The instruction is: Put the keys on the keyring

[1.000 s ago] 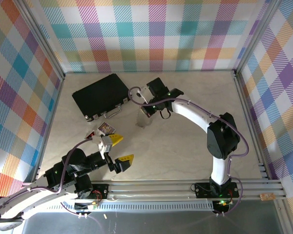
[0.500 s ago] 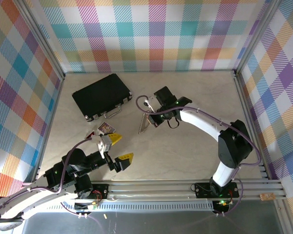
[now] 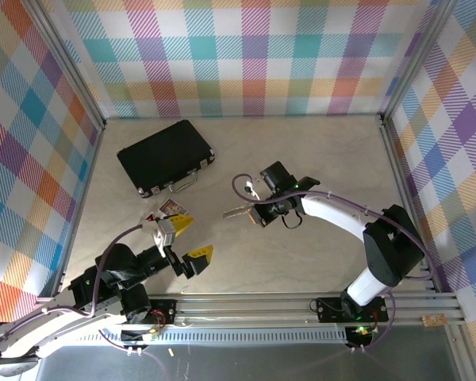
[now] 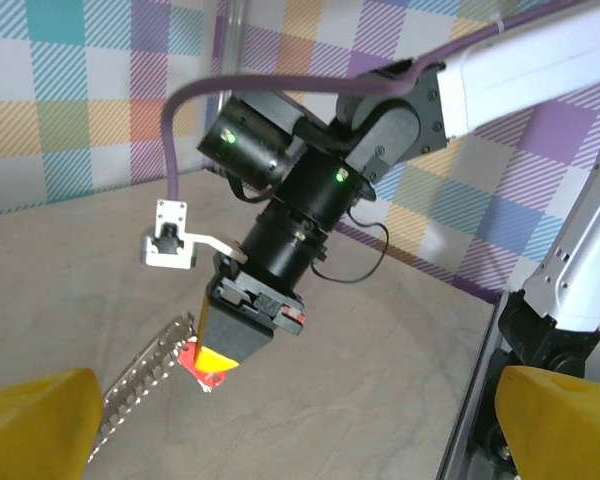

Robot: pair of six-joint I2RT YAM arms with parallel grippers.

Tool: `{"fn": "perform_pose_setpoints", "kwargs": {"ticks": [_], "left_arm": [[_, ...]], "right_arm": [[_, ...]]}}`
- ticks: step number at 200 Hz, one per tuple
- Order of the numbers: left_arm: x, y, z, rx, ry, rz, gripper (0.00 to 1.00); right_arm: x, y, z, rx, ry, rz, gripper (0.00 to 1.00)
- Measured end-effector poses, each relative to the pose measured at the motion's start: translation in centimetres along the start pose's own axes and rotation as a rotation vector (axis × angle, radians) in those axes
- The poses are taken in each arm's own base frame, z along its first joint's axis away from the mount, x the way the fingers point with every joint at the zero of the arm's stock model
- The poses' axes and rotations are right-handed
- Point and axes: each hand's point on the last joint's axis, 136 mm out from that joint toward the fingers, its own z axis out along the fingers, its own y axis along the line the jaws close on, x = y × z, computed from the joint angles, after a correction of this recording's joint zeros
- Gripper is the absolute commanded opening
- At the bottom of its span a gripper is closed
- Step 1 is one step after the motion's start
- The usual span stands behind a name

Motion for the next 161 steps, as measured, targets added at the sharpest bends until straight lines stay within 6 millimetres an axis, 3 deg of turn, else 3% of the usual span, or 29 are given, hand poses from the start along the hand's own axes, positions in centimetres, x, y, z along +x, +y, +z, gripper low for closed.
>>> {"fn": "perform_pose_setpoints", "kwargs": {"ticks": [75, 161], "left_arm": [[0.0, 0.4, -0.5, -0.015, -0.022, -0.003, 1.0], [0.2, 0.5, -0.5, -0.018, -0.02, -0.003, 1.0]], "right_arm": [[5.3, 0.3, 2.4, -0.07, 0.075, 0.121, 0.0], [8.1, 0.8, 3.4, -0.121, 0.107, 0.188, 0.0]]}}
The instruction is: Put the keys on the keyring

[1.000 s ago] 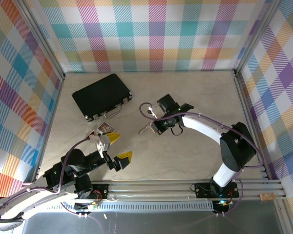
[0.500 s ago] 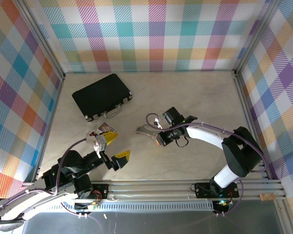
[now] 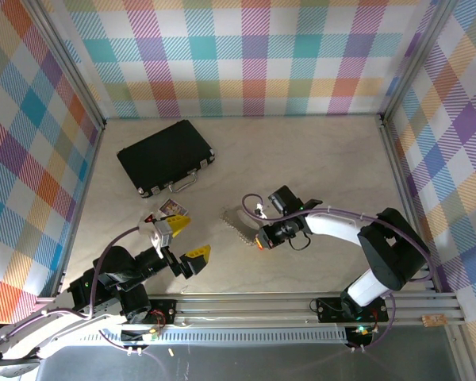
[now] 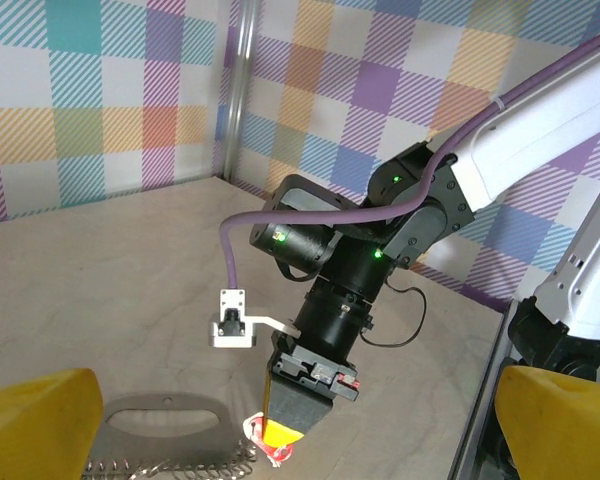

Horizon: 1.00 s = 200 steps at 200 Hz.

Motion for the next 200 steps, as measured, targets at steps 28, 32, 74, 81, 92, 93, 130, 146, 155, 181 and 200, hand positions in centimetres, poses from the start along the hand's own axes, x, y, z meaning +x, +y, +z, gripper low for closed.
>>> {"fn": "perform_pose_setpoints", "kwargs": {"ticks": [28, 32, 74, 81, 92, 93, 130, 146, 155, 181, 200], "left_arm": [[0.0, 0.0, 0.0, 0.0, 0.0, 0.0, 1.0], [0.0, 0.0, 0.0, 0.0, 0.0, 0.0, 1.0], [0.6, 0.4, 0.2, -0.017, 0.011, 0.001, 1.0], [0.7, 0.5, 0.2, -0.023, 0.013, 0.001, 1.0], [0.8, 0.6, 0.2, -0.031, 0.016, -0.001, 1.0], [0.8, 0.6, 0.2, -0.031, 0.016, -0.001, 1.0], [1.3, 0.8, 0.3, -0.038, 0.023, 0.0, 1.0], [1.2, 1.0, 0.3, -0.048, 0.023, 0.0, 1.0], [1.3, 1.1, 0.4, -0.056, 0.024, 0.0, 1.0], [1.2, 1.3, 0.4, -0.066, 0.019, -0.003, 1.0], [1.5, 1.4, 0.5, -0.07, 0.019, -0.005, 1.0]], "right_arm": [[0.5, 0.0, 0.2, -0.011, 0.0, 0.016, 0.02], [0.5, 0.0, 0.2, -0.012, -0.002, 0.018, 0.02], [1.4, 0.7, 0.2, -0.022, -0.002, 0.019, 0.12], [1.5, 0.7, 0.1, -0.021, -0.003, 0.017, 0.13], [1.6, 0.8, -0.1, -0.018, -0.01, 0.015, 0.15], [1.6, 0.8, -0.1, -0.018, -0.01, 0.016, 0.15], [2.1, 1.1, -1.0, -0.006, -0.044, 0.011, 0.22], [2.3, 1.1, -1.6, 0.005, -0.061, 0.007, 0.26], [2.2, 1.2, -2.0, 0.015, -0.071, 0.007, 0.29], [1.7, 1.3, -3.3, 0.038, -0.118, -0.001, 0.37], [1.3, 1.5, -4.4, 0.051, -0.16, -0.008, 0.52]]}}
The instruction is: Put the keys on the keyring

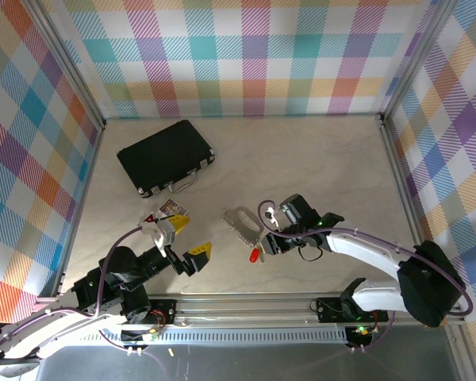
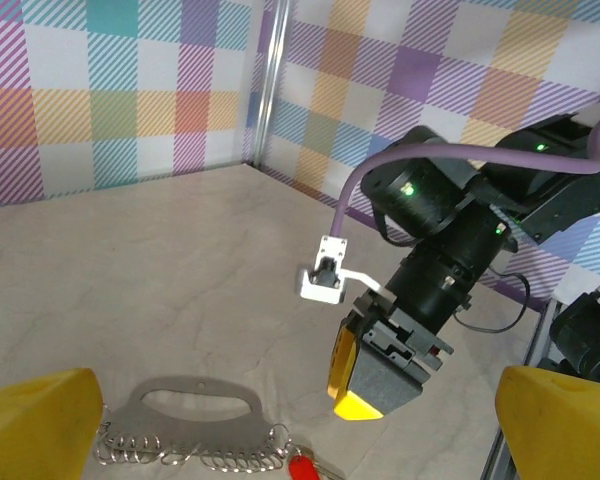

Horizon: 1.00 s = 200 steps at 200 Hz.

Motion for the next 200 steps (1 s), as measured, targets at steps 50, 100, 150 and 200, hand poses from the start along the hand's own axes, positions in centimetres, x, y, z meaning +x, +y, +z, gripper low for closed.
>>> {"fn": "perform_pose_setpoints", "kwargs": {"ticks": [50, 100, 150, 200], "left_arm": [[2.6, 0.4, 1.8, -0.035, 0.103, -0.001, 1.0], [5.1, 4.2, 3.2, -0.278, 0.227, 0.046, 1.0], [5.7, 9.4, 2.2, -0.583, 0.203, 0.185, 1.0], [5.3, 15.3, -0.9, -0.902, 0.158, 0.255, 1.0]], "right_arm": [[-2.4, 1.0, -4.9, 0.029, -0.204, -0.07, 0.98], [-4.4, 1.0, -9.9, 0.111, -0.415, -0.152, 0.99], [-6.1, -1.7, -14.1, 0.328, -0.592, -0.151, 0.99], [-6.7, -6.1, -16.4, 0.567, -0.728, -0.1, 0.99]]}}
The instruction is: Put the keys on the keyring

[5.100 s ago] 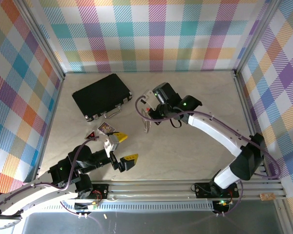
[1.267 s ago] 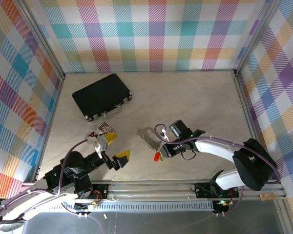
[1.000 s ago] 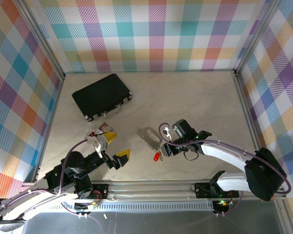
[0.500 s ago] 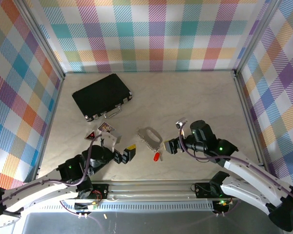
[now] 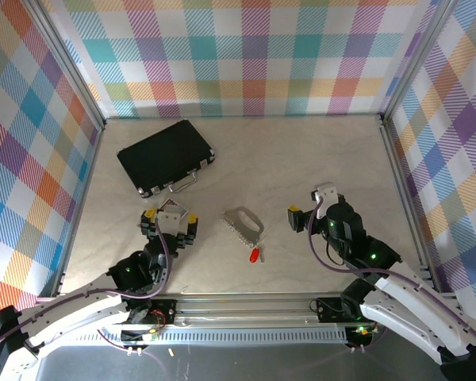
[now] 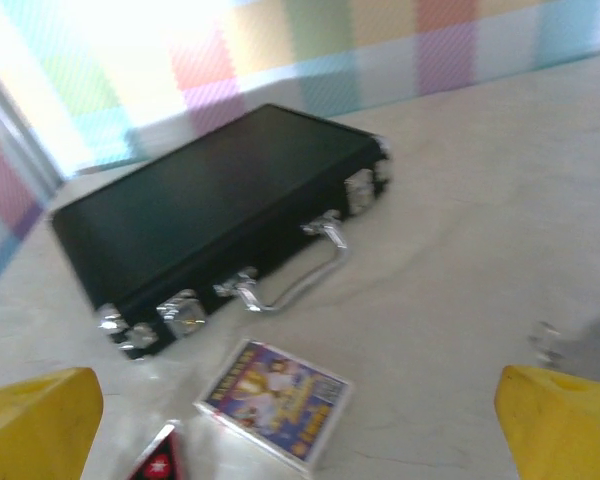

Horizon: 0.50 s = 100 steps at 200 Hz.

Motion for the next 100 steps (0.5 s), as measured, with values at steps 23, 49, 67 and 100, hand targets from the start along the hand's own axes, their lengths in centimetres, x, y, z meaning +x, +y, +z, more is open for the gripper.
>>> {"fn": "perform_pose_setpoints", "kwargs": {"ticks": [23, 49, 67, 100], "left_arm": [[-0.3, 2.3, 0.4, -0.092, -0.024, -0.03, 1.0], [-0.1, 4.4, 0.7, -0.171, -0.043, -0.057, 1.0], [0.7, 5.3, 0.9, -0.206, -0.037, -0.058, 1.0], [2.1, 5.7, 1.0, -0.221, -0.028, -0.047, 1.0]], "right_arm": [[1.4, -1.7, 0.8, 0.086, -0.002, 0.001, 0.99], [2.8, -3.1, 1.2, 0.141, -0.012, 0.0, 0.99], [3.2, -3.9, 1.2, 0.172, -0.024, 0.007, 0.99], [3.7, -5.0, 1.3, 0.21, -0.037, 0.016, 0.99]]}}
